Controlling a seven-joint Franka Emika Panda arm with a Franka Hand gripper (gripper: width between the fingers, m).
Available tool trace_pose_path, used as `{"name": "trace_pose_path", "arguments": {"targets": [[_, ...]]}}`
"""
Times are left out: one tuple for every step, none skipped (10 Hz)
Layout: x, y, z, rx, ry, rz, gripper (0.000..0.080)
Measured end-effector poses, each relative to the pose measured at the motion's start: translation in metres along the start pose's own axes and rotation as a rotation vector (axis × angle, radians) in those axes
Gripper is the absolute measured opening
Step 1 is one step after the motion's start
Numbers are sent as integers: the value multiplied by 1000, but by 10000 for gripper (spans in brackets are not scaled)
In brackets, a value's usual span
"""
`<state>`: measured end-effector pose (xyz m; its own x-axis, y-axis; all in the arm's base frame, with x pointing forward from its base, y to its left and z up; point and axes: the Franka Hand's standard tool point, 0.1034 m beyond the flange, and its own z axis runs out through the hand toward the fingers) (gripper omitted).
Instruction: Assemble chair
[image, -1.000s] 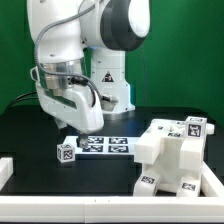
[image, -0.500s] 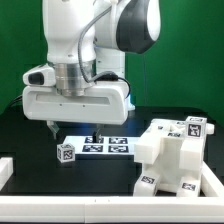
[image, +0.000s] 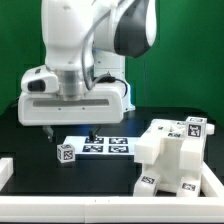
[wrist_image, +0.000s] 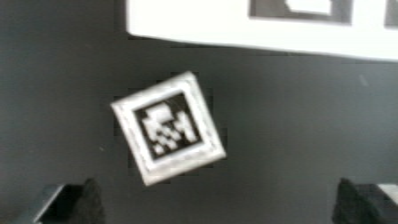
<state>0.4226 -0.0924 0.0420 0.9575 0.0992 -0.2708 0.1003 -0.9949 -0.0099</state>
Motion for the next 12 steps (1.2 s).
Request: {"name": "trace_pose_path", "arguments": {"targets": [[2, -3, 0, -14, 2, -58, 649], [1, -1, 0, -13, 0, -86, 649], [0, -1, 1, -8, -12, -63, 649], [-2, 0, 3, -2, -26, -58, 649], [-6, 4, 7, 24, -91, -29, 649], [-11, 8, 9, 11, -234, 22, 649], [-7, 10, 12, -9, -336, 39, 649], [-7, 8, 16, -14, -409, 56, 649], [-13, 5, 16, -27, -490, 70, 649], [-14, 8, 16, -27, -547, 75, 649], [-14, 10, 17, -27, -583, 82, 649], [-18, 10, 20, -20, -641, 109, 649]]}}
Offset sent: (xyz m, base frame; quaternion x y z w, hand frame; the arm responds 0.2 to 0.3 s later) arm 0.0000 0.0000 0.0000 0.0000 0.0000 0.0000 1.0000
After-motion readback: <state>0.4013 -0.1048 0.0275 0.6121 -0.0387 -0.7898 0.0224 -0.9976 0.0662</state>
